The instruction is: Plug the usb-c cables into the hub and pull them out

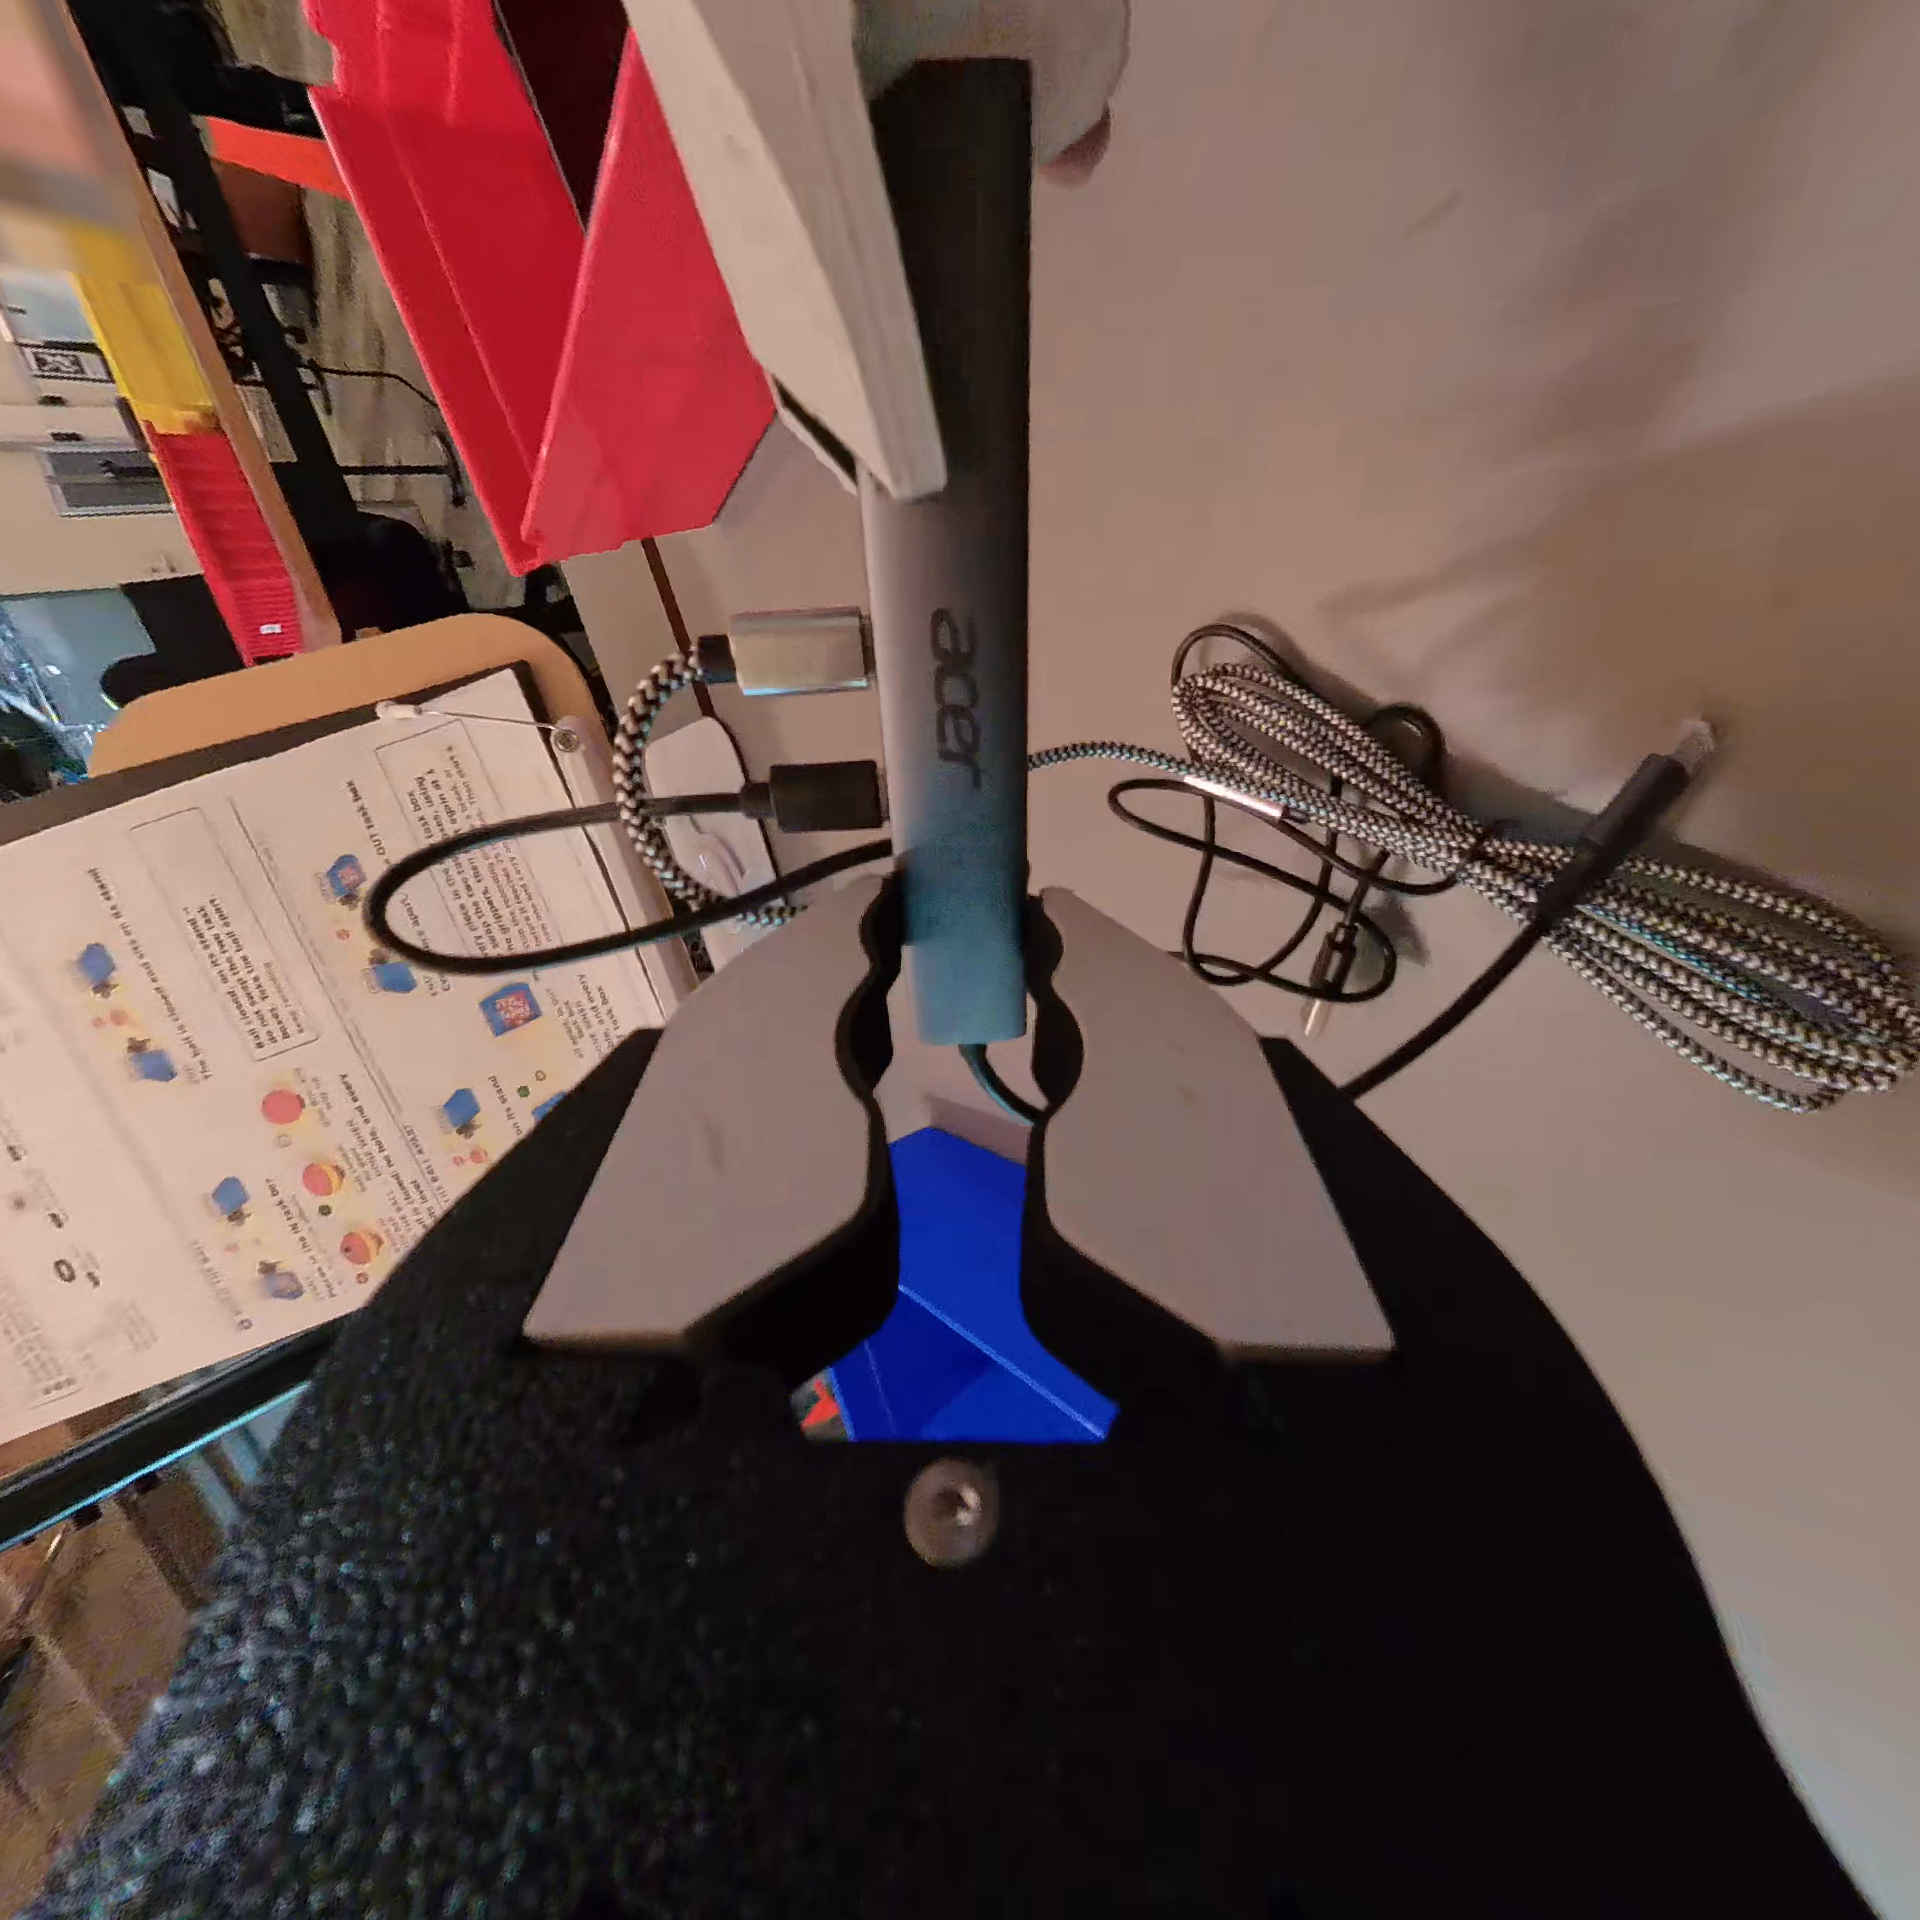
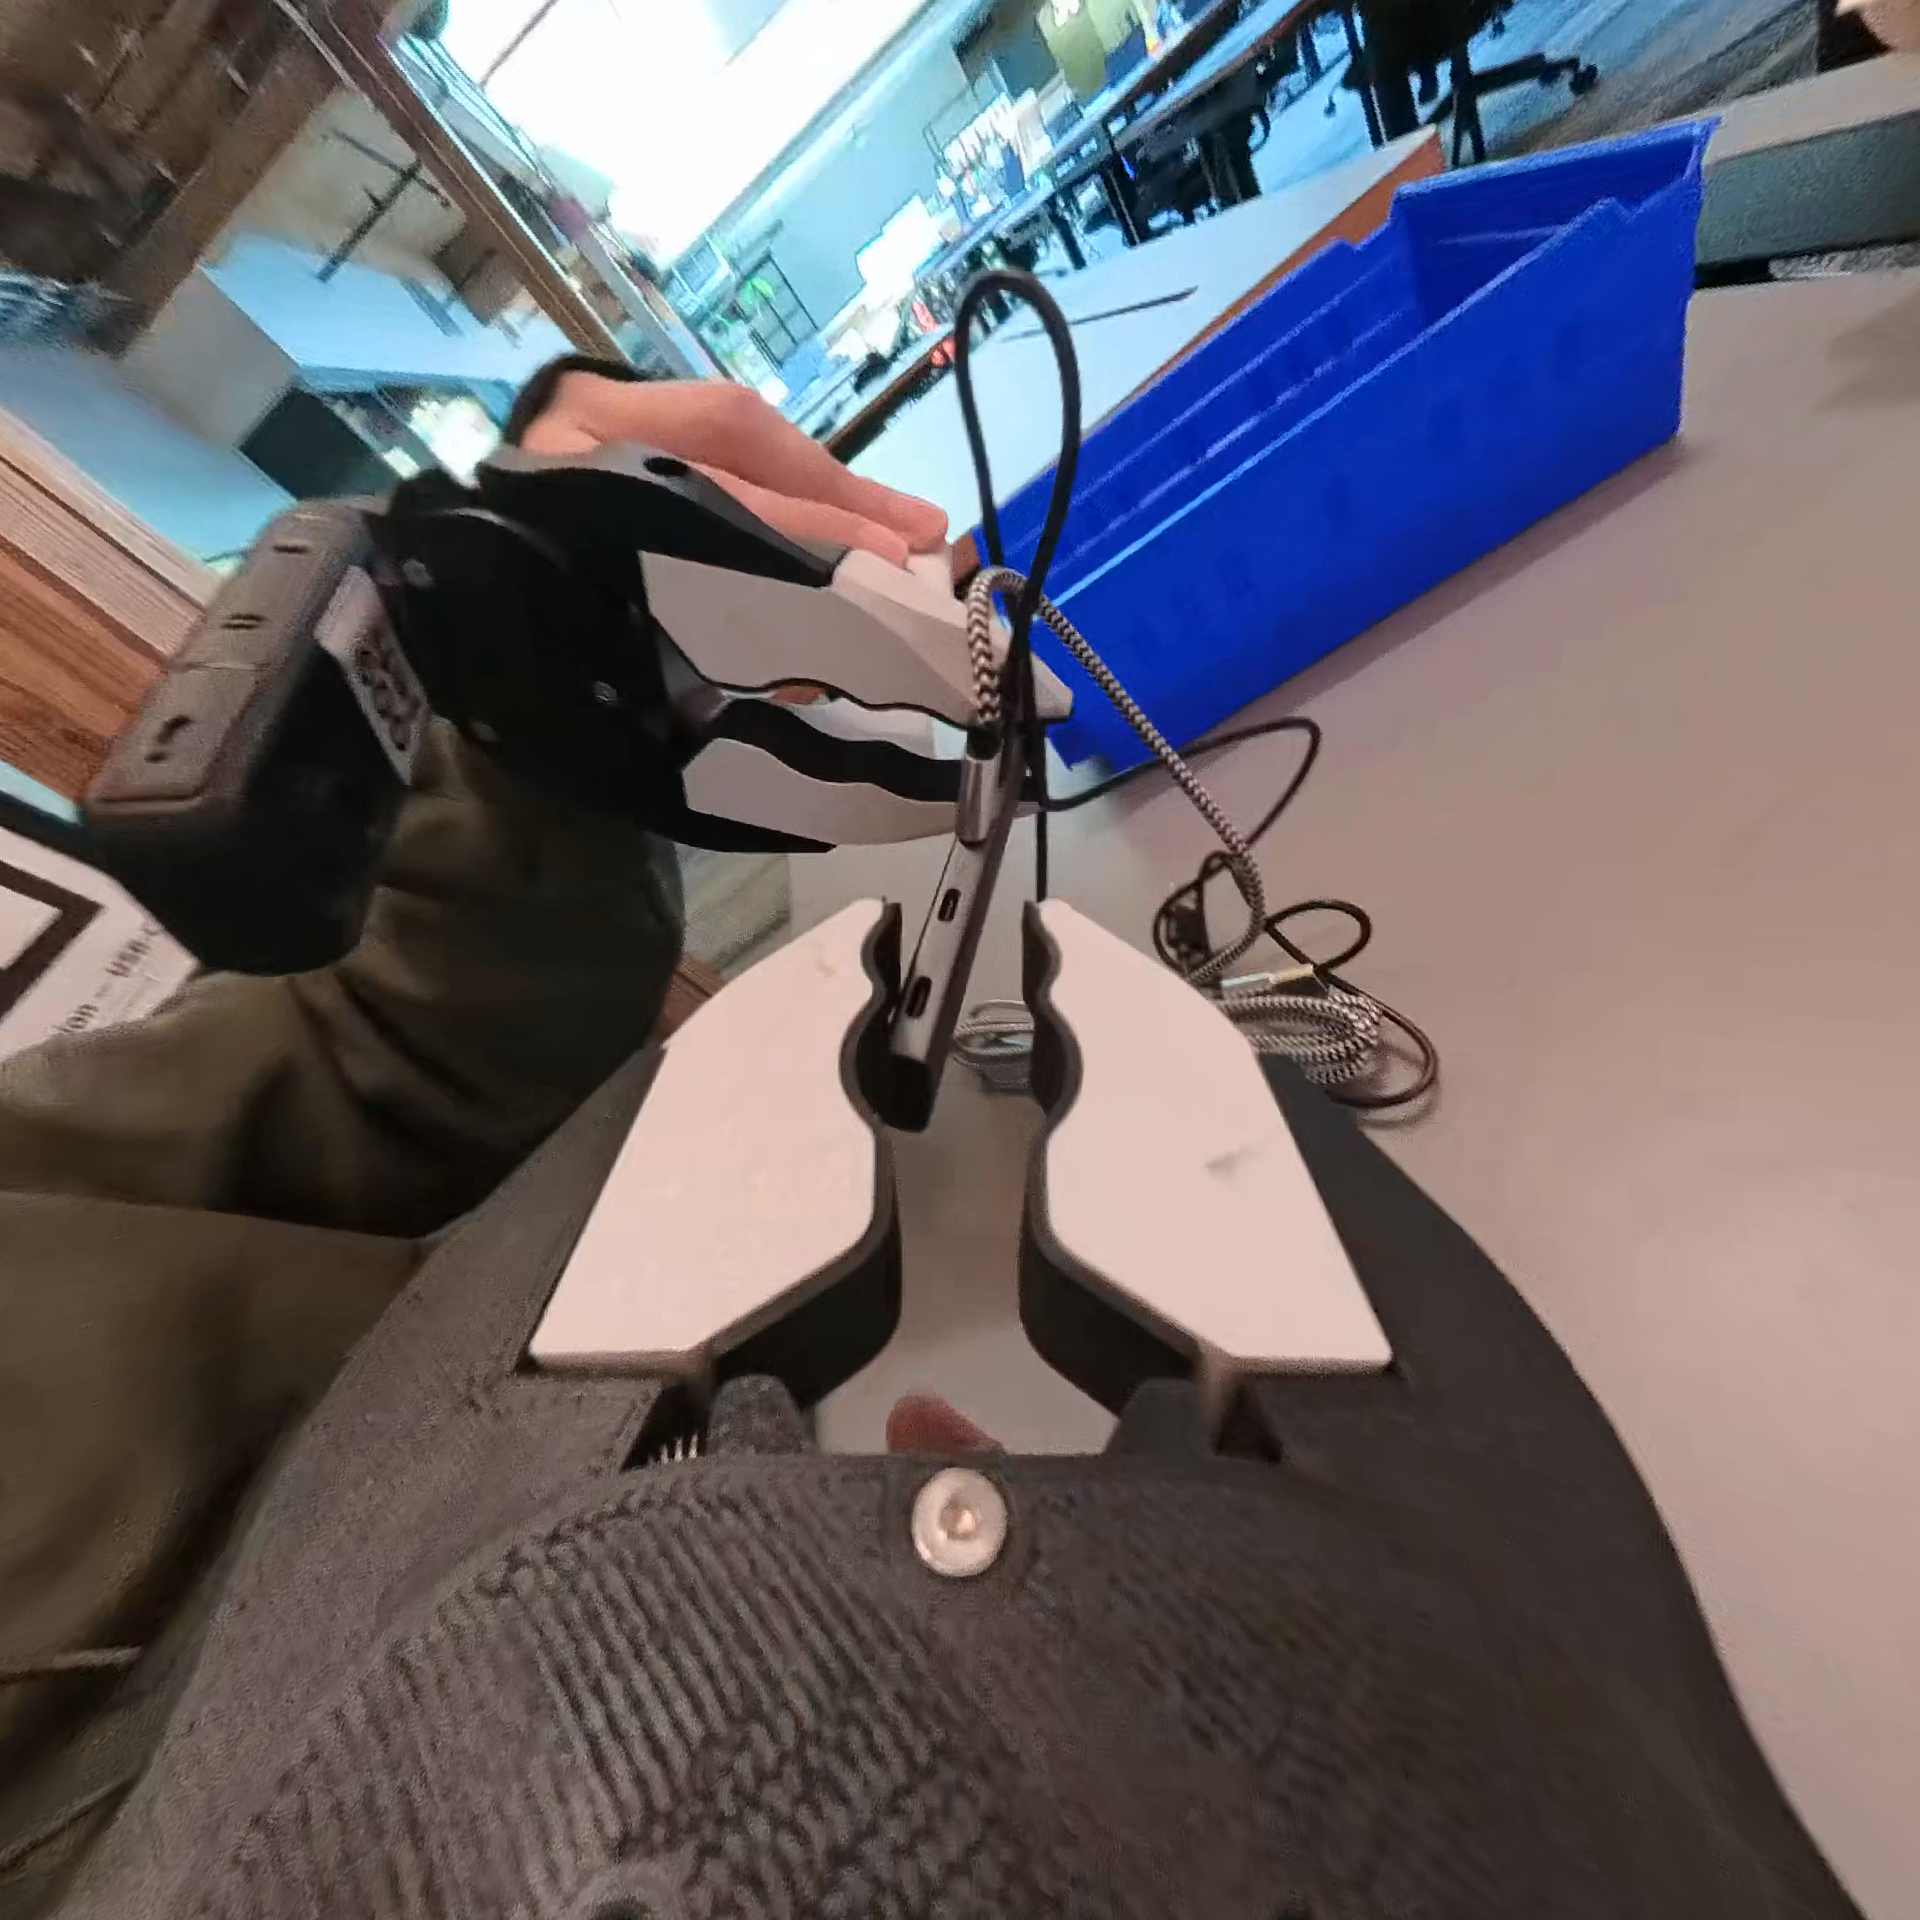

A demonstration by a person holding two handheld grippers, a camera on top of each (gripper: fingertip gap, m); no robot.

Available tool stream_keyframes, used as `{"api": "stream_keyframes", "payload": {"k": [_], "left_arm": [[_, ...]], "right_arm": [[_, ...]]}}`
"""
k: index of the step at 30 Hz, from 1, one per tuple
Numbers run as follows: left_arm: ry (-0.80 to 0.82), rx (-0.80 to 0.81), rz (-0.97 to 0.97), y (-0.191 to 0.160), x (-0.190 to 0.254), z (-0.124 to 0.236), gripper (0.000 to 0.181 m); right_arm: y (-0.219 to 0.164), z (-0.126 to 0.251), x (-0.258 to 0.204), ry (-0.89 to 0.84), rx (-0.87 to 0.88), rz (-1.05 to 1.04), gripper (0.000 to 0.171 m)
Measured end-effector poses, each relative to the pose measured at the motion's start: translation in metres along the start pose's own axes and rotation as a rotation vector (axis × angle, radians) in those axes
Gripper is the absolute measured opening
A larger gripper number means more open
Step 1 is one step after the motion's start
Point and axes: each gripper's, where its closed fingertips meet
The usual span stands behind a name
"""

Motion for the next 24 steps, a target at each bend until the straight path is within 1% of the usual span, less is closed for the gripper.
{"api": "stream_keyframes", "payload": {"k": [1,2,7,8,10,11,12,14,15,18,19,20,22,23,24], "left_arm": [[0.004,-0.015,-0.007,-0.001,0.0,-0.003,0.022],[0.007,-0.032,-0.01,-0.002,0.0,-0.006,0.022],[-0.006,-0.05,-0.016,-0.006,0.006,-0.014,0.022],[-0.002,-0.055,-0.004,-0.008,0.006,-0.014,0.022],[0.025,-0.055,0.046,-0.013,0.002,-0.013,0.024],[0.051,-0.048,0.09,-0.016,-0.002,-0.011,0.027],[0.106,-0.043,0.152,-0.019,-0.009,-0.007,0.035],[0.262,-0.04,0.344,-0.03,-0.028,0.009,0.055],[0.351,-0.028,0.483,-0.035,-0.036,0.02,0.062],[0.585,0.103,0.932,-0.037,-0.048,0.056,0.057],[0.626,0.166,1.086,-0.036,-0.045,0.064,0.049],[0.612,0.262,1.245,-0.029,-0.041,0.066,0.045],[0.435,0.498,1.5,-0.002,-0.029,0.055,0.047],[0.344,0.606,1.595,0.01,-0.026,0.049,0.052],[0.278,0.728,1.663,0.019,-0.027,0.046,0.05]], "right_arm": [[-0.001,-0.002,0.005,-0.016,-0.001,0.0,0.014],[0.0,-0.004,0.012,-0.042,0.01,0.0,0.01],[-0.007,-0.01,0.024,-0.052,0.005,0.039,0.01],[-0.005,-0.011,0.025,-0.041,0.02,0.057,0.01],[-0.002,-0.013,0.027,0.009,0.063,0.013,0.01],[0.0,-0.014,0.026,0.046,0.085,-0.02,0.01],[0.004,-0.013,0.025,0.087,0.116,-0.052,0.01],[0.012,-0.01,0.02,0.176,0.186,-0.136,0.01],[0.017,-0.009,0.018,0.201,0.225,-0.163,0.01],[0.033,-0.003,0.014,0.234,0.369,-0.193,0.01],[0.039,0.0,0.011,0.252,0.428,-0.209,0.01],[0.043,0.003,0.007,0.281,0.489,-0.22,0.01],[0.046,0.005,-0.002,0.328,0.582,-0.241,0.01],[0.044,0.003,-0.008,0.353,0.608,-0.245,0.009],[0.041,0.0,-0.013,0.367,0.623,-0.242,0.009]]}}
Point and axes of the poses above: each gripper's, where its closed fingertips meet, z back along the fingers, y out of its top, x = y × z across the jaws, and after that the axes turned 14 degrees about -z, right-handed
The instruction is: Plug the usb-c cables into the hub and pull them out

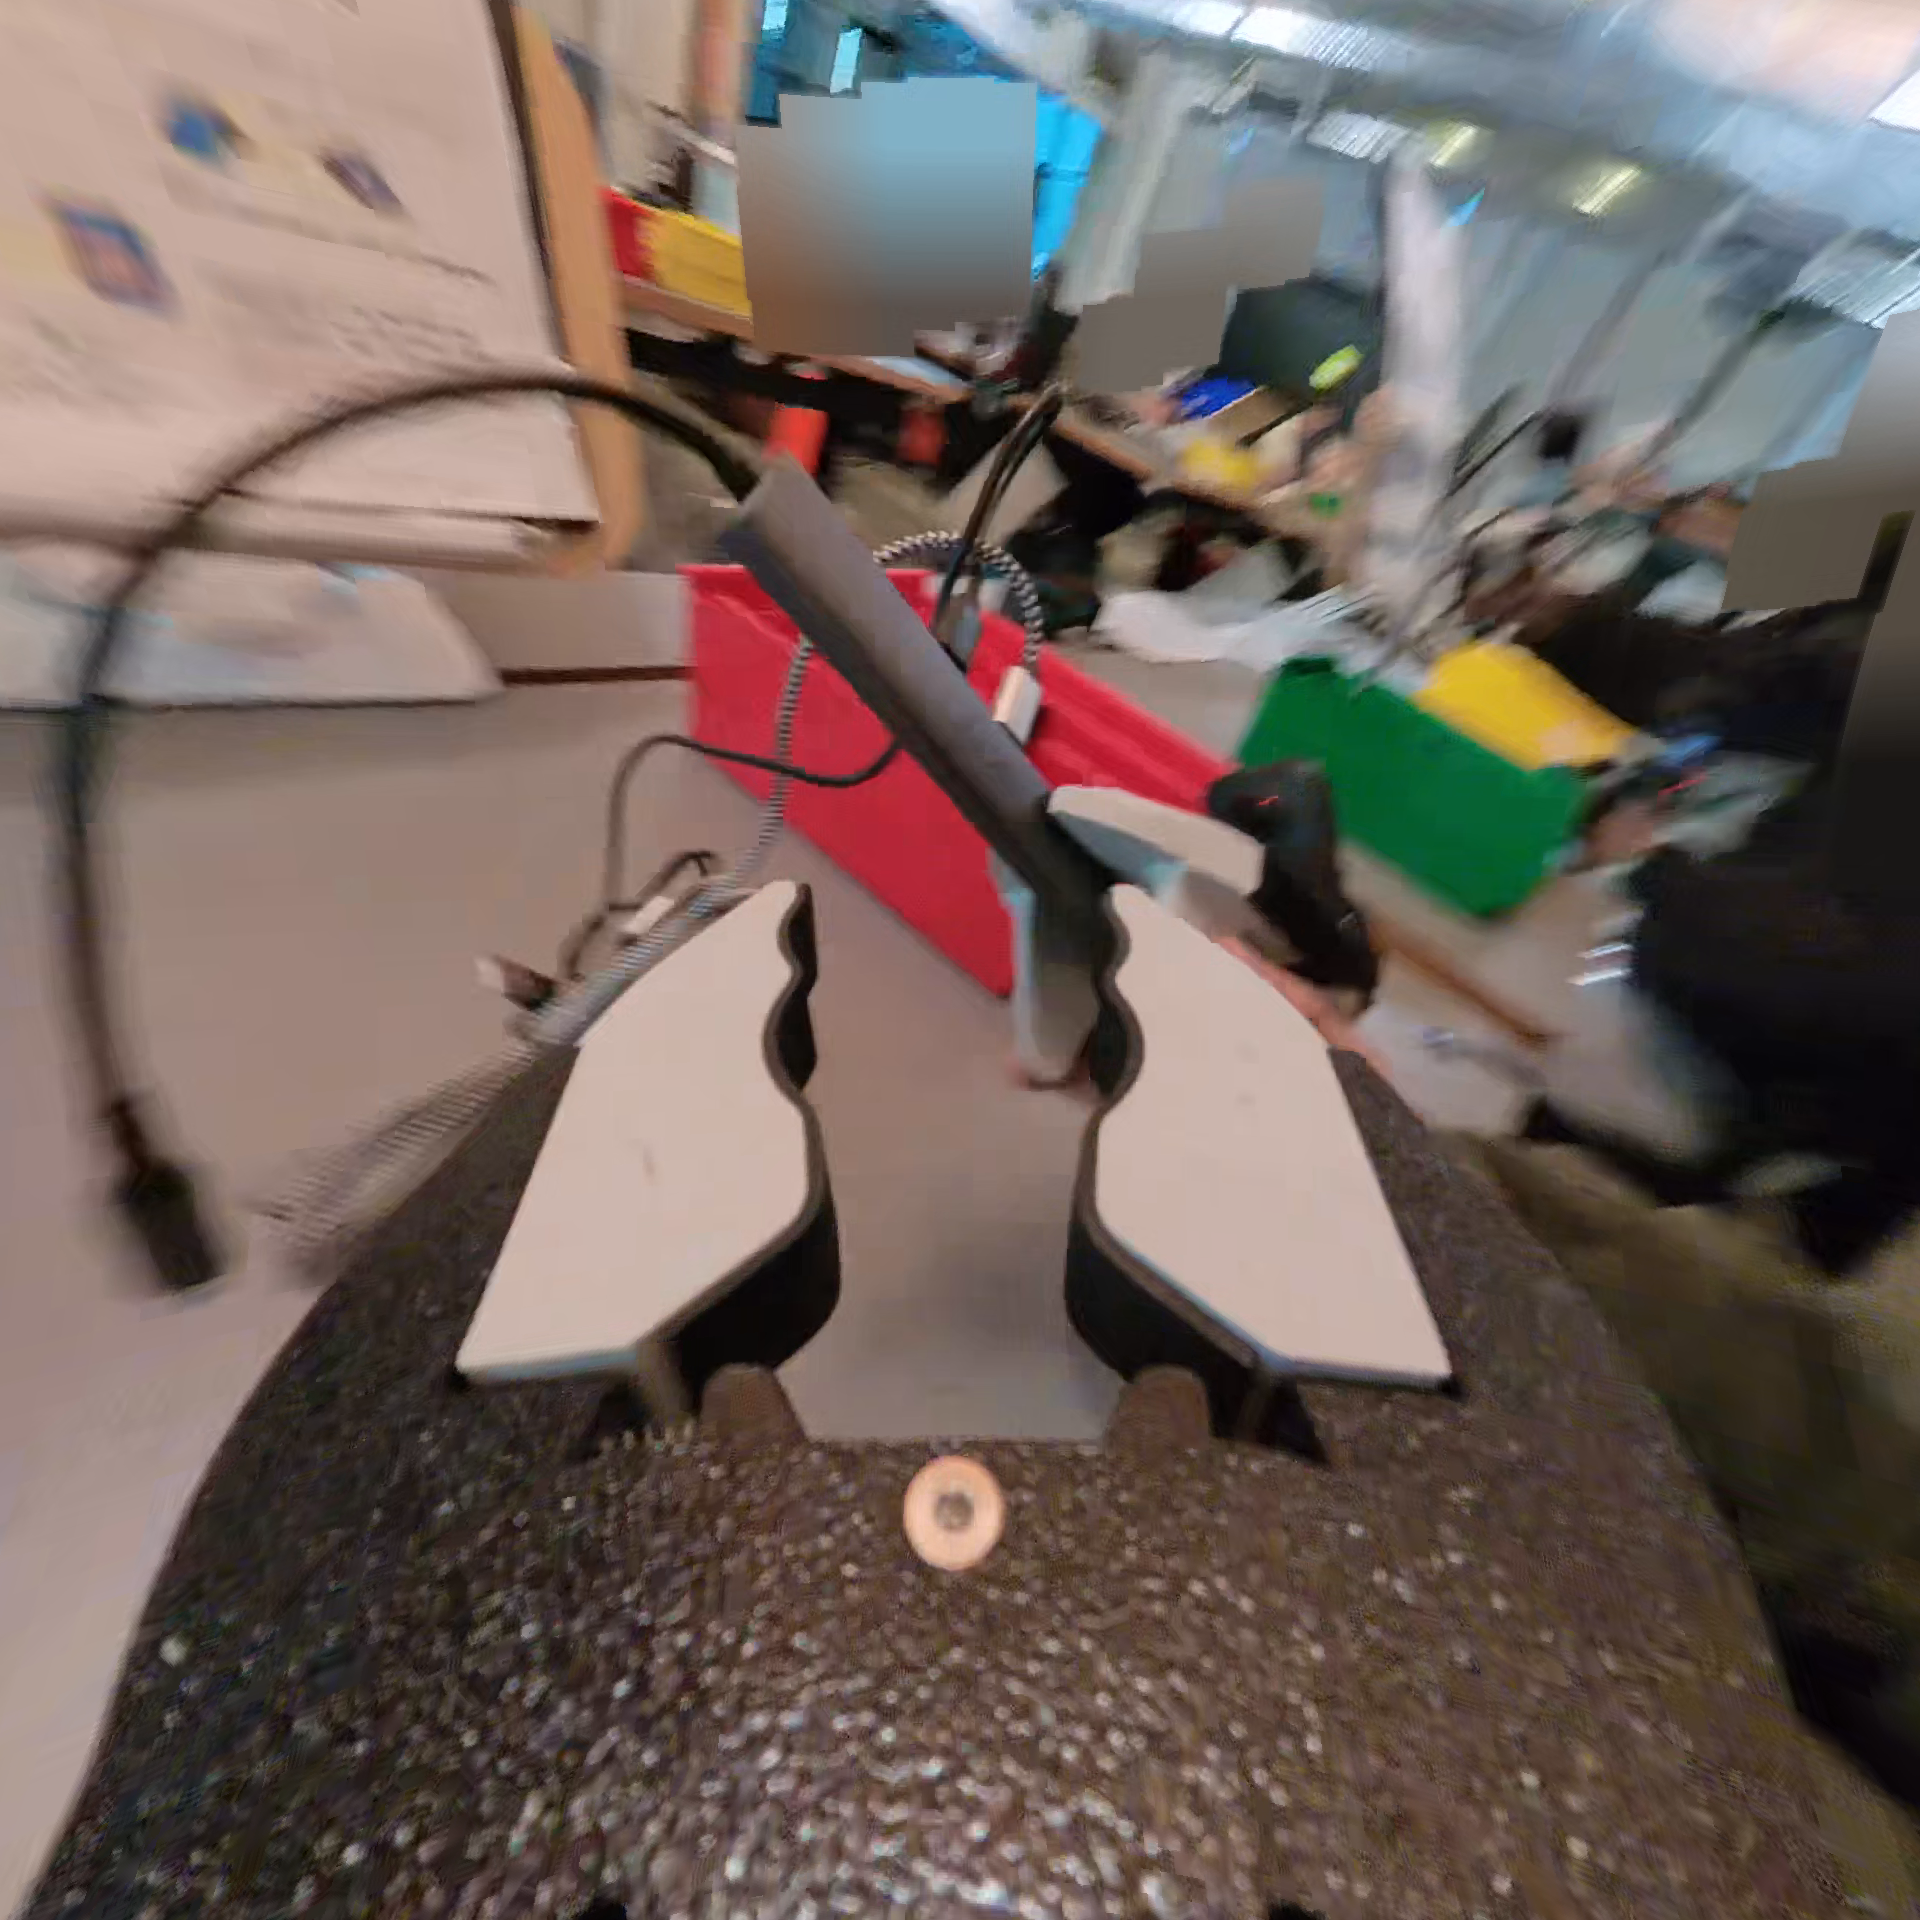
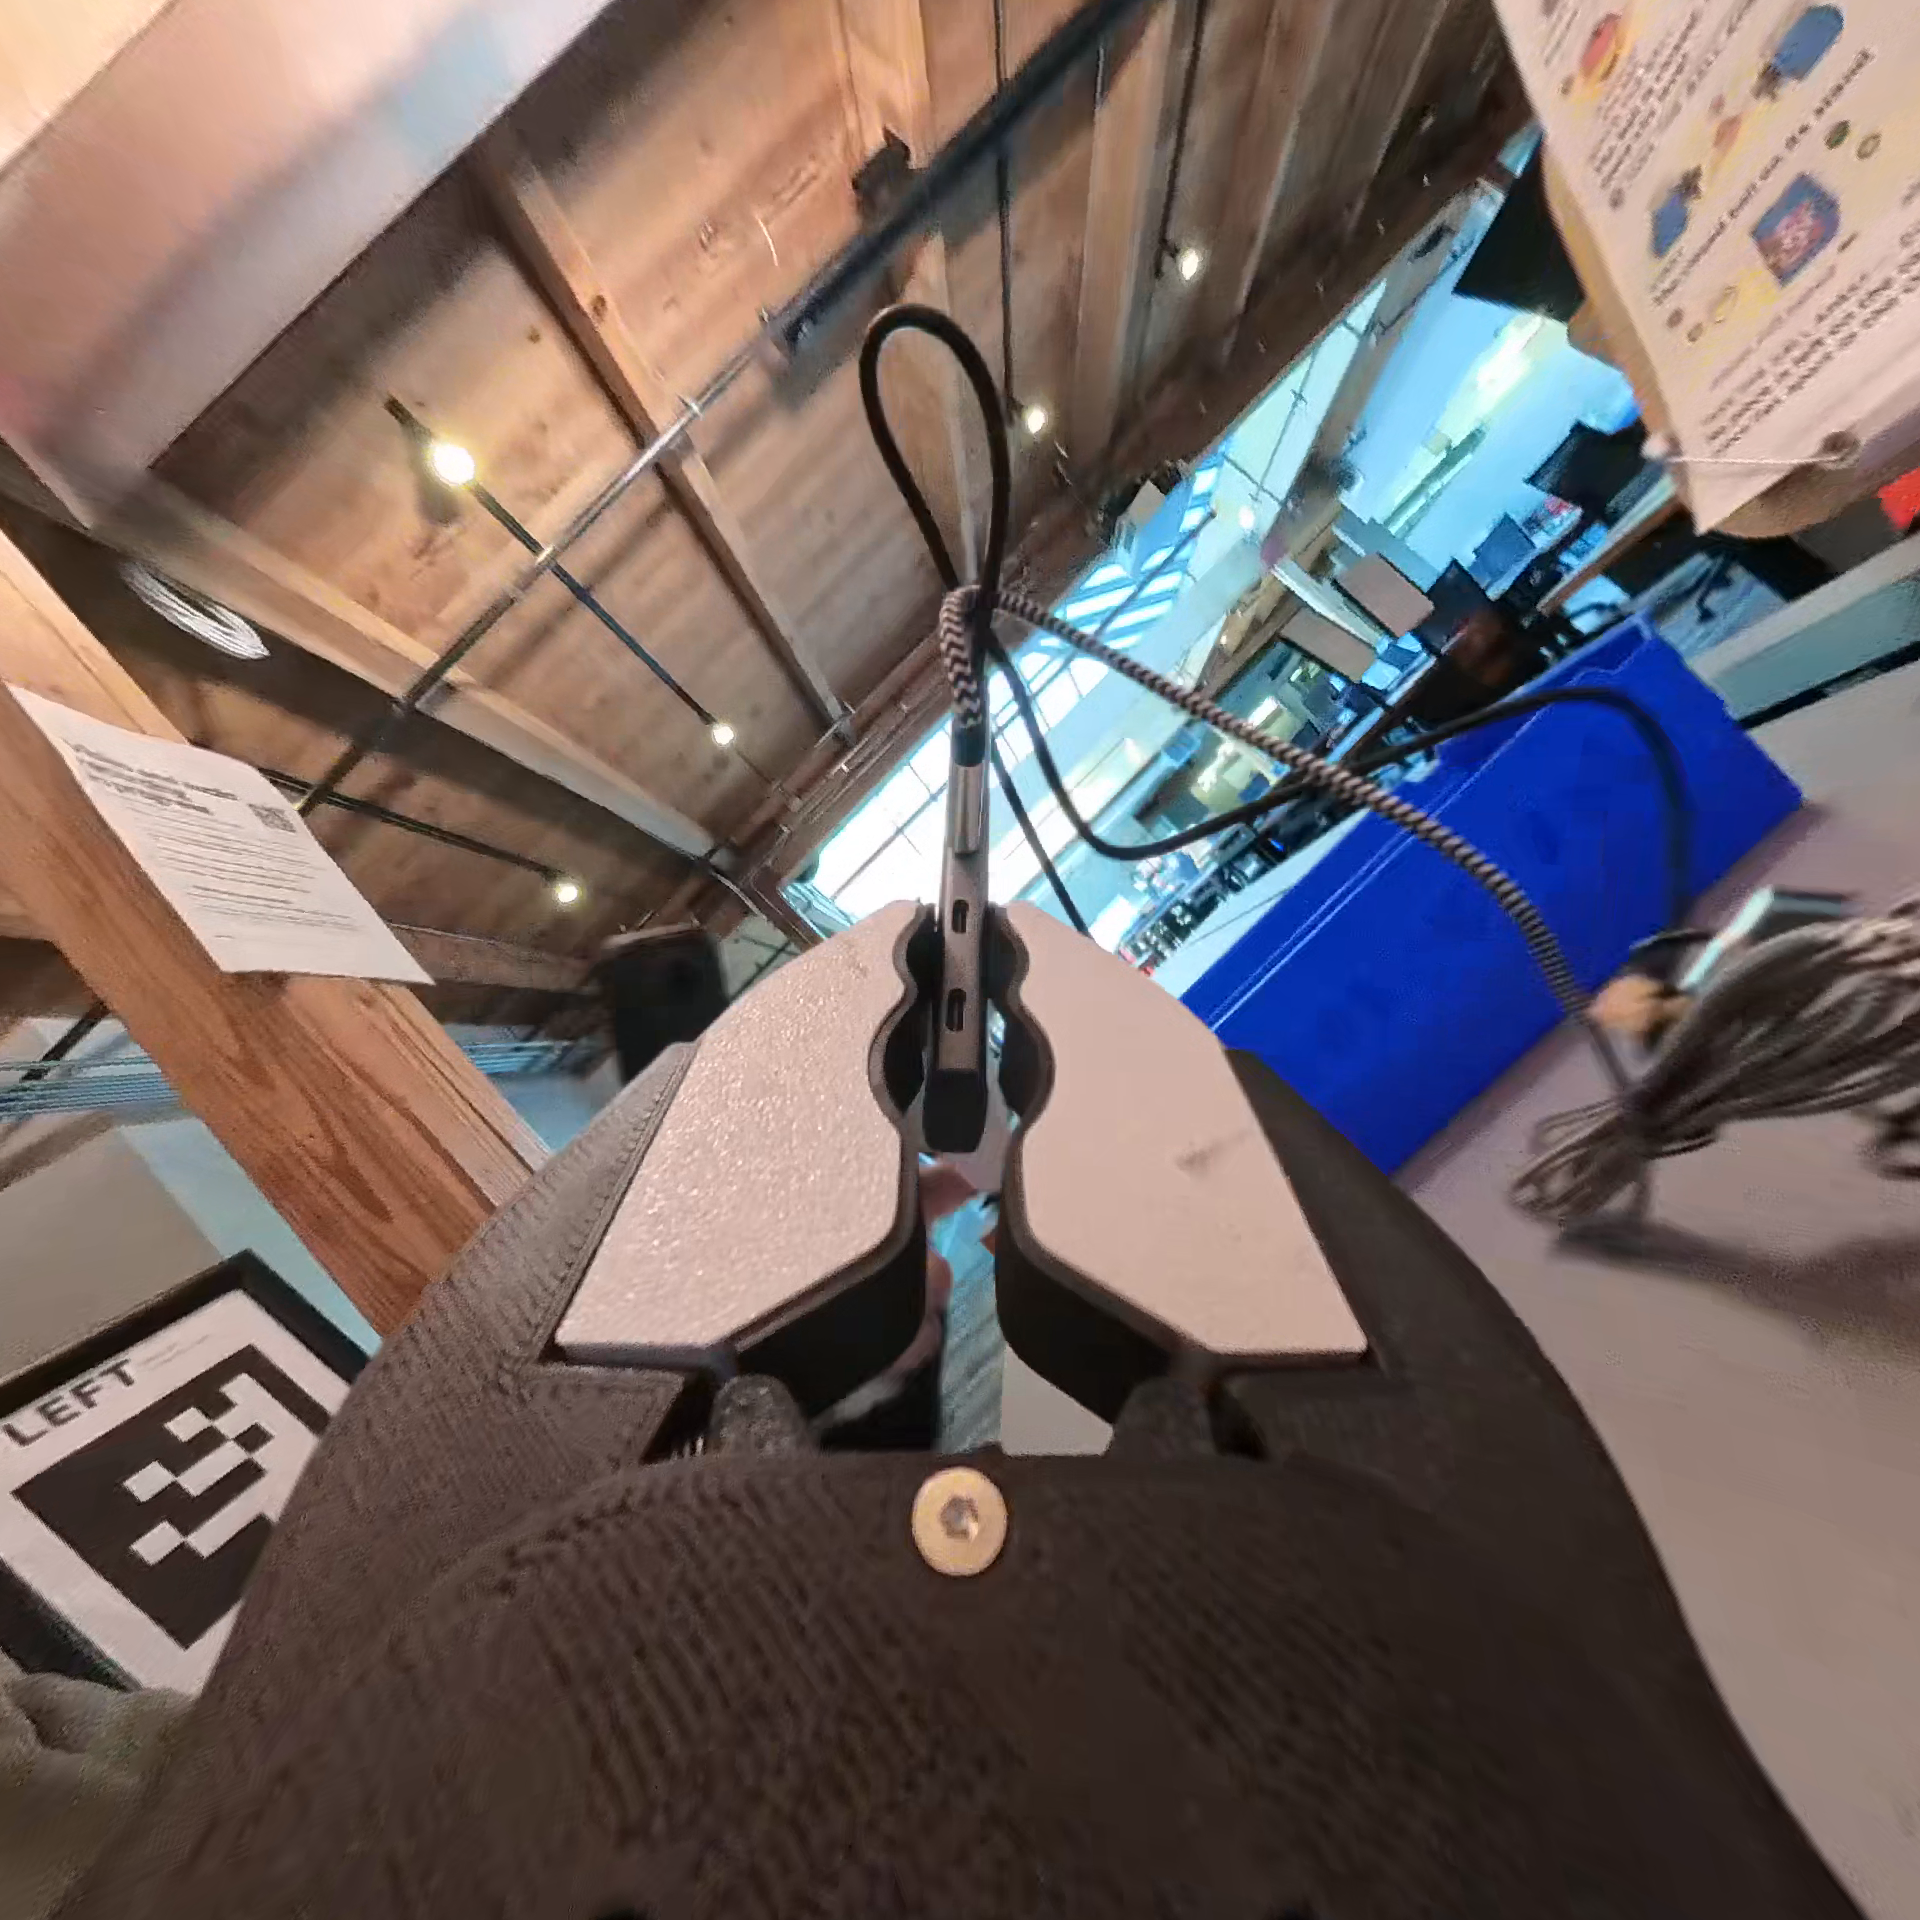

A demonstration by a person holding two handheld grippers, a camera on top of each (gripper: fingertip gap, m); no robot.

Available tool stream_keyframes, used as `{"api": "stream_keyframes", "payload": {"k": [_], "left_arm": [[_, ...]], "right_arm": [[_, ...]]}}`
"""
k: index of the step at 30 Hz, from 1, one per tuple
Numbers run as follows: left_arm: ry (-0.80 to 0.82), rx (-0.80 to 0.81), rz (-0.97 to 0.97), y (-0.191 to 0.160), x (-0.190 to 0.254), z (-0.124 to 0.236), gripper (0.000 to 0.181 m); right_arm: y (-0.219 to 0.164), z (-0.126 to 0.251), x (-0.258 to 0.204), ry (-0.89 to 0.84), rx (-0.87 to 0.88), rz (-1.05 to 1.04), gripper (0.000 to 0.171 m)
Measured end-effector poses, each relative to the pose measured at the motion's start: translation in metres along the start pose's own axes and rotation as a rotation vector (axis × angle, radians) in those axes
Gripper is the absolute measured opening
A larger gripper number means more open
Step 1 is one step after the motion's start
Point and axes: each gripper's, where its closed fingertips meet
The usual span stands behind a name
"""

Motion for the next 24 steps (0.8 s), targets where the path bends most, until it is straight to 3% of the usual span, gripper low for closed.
{"api": "stream_keyframes", "payload": {"k": [4,9,11,15,16,18,20,22,24], "left_arm": [[-0.163,0.149,0.309,0.0,-0.001,-0.007,0.026],[-0.265,0.263,0.407,0.007,-0.004,-0.001,0.022],[-0.267,0.261,0.411,0.004,-0.005,0.0,0.013],[-0.295,0.233,0.464,0.0,-0.009,0.004,0.01],[-0.31,0.219,0.477,0.0,-0.009,0.005,0.01],[-0.358,0.162,0.481,-0.005,-0.008,0.01,0.01],[-0.382,0.092,0.468,-0.011,-0.008,0.015,0.01],[-0.371,0.056,0.451,-0.016,-0.012,0.017,0.01],[-0.378,0.027,0.443,-0.02,-0.014,0.018,0.01]], "right_arm": [[-0.02,-0.005,-0.004,-0.001,0.025,0.046,0.01],[-0.038,-0.009,0.002,-0.042,-0.018,0.126,0.01],[-0.041,-0.009,0.002,-0.046,0.003,0.157,0.009],[-0.047,-0.01,0.007,-0.057,-0.045,0.172,0.01],[-0.049,-0.011,0.007,-0.06,-0.086,0.232,0.018],[-0.047,-0.013,0.008,-0.103,-0.221,0.429,0.056],[-0.044,-0.008,0.003,-0.14,-0.394,0.71,0.055],[-0.042,0.0,-0.006,-0.145,-0.502,1.055,0.034],[-0.044,0.007,-0.014,-0.127,-0.552,1.386,0.026]]}}
Point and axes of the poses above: each gripper's, where its closed fingertips meet, z back along the fingers, y out of its top, x = y × z across the jaws, and after that the axes turned 14 degrees about -z, right-handed
